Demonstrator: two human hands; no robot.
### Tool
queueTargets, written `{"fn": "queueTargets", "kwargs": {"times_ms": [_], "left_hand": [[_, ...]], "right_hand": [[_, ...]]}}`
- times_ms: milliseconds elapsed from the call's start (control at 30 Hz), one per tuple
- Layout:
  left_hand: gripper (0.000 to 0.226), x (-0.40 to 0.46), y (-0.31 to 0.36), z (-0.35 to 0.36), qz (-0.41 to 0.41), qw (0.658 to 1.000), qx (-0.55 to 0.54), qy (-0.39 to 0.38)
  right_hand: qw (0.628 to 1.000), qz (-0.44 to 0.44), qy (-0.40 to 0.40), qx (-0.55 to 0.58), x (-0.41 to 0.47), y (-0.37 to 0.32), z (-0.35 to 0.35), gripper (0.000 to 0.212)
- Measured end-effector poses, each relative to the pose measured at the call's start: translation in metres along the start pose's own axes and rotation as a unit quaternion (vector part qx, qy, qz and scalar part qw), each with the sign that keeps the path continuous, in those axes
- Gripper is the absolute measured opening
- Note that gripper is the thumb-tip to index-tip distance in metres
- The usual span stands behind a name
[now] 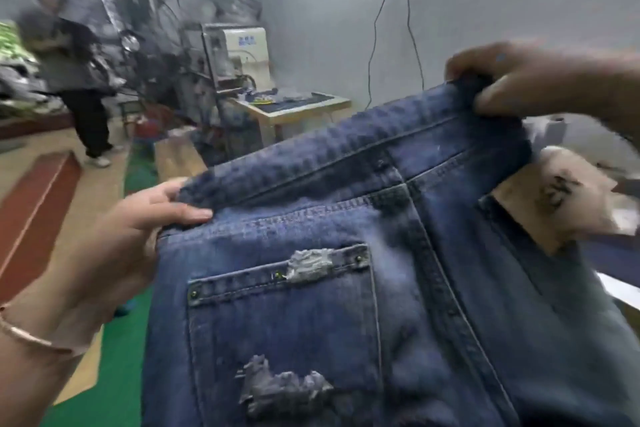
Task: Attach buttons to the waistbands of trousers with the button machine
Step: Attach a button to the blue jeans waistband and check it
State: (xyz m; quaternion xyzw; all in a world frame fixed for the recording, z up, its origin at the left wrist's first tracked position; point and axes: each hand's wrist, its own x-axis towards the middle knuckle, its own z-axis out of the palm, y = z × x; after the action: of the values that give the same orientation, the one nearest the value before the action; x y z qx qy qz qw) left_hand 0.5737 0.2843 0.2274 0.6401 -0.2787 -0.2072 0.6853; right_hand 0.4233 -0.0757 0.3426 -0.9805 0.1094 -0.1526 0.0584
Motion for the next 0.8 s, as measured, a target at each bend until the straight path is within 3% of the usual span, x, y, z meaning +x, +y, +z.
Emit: {"fn": "queueTargets", "kwargs": {"times_ms": [67, 133, 200, 267, 333, 400, 467, 500, 567, 700, 800], "left_hand": [[0.049, -0.013, -0.04, -0.025, -0.079, 0.995, 0.027, 0.053], [0.032, -0.026, -0.084, -0.045, -0.163, 0.971, 0.158, 0.081], [0.03, -0.038, -0.127, -0.053, -0.239, 0.902, 0.352, 0.071], [0.046, -0.047, -0.157, -0.048, -0.217, 0.849, 0.476, 0.077], [0.042, -0.057, -0.17, -0.029, -0.124, 0.875, 0.461, 0.085], [0.04, -0.063, -0.176, 0.001, -0.062, 0.907, 0.416, 0.011], [0.057, -0.069, -0.189, 0.033, -0.067, 0.892, 0.439, -0.082], [0.066, -0.072, -0.197, 0.045, -0.074, 0.869, 0.478, -0.107], [0.076, -0.074, -0.208, 0.056, -0.083, 0.831, 0.538, -0.114], [0.076, -0.067, -0.201, 0.047, -0.047, 0.863, 0.499, -0.061], [0.069, -0.061, -0.196, 0.046, -0.03, 0.847, 0.521, -0.099]], "right_hand": [[0.998, -0.031, -0.049, 0.03, 0.009, -0.027, 0.058, 0.04], [0.992, -0.05, -0.112, 0.019, 0.018, -0.041, 0.13, 0.057], [0.986, -0.047, -0.16, 0.016, 0.014, -0.044, 0.195, 0.058], [0.975, -0.038, -0.218, 0.03, -0.007, -0.049, 0.249, 0.057], [0.973, -0.054, -0.223, 0.012, -0.031, -0.056, 0.29, 0.06], [0.979, -0.056, -0.197, -0.018, -0.046, -0.057, 0.308, 0.064], [0.982, -0.05, -0.178, -0.026, -0.053, -0.052, 0.313, 0.067], [0.984, -0.049, -0.171, -0.03, -0.055, -0.048, 0.316, 0.068], [0.986, -0.049, -0.153, -0.045, -0.059, -0.044, 0.32, 0.068], [0.995, -0.069, -0.058, -0.035, -0.064, -0.063, 0.31, 0.053], [0.99, -0.137, -0.017, 0.019, -0.07, -0.071, 0.307, 0.025]]}}
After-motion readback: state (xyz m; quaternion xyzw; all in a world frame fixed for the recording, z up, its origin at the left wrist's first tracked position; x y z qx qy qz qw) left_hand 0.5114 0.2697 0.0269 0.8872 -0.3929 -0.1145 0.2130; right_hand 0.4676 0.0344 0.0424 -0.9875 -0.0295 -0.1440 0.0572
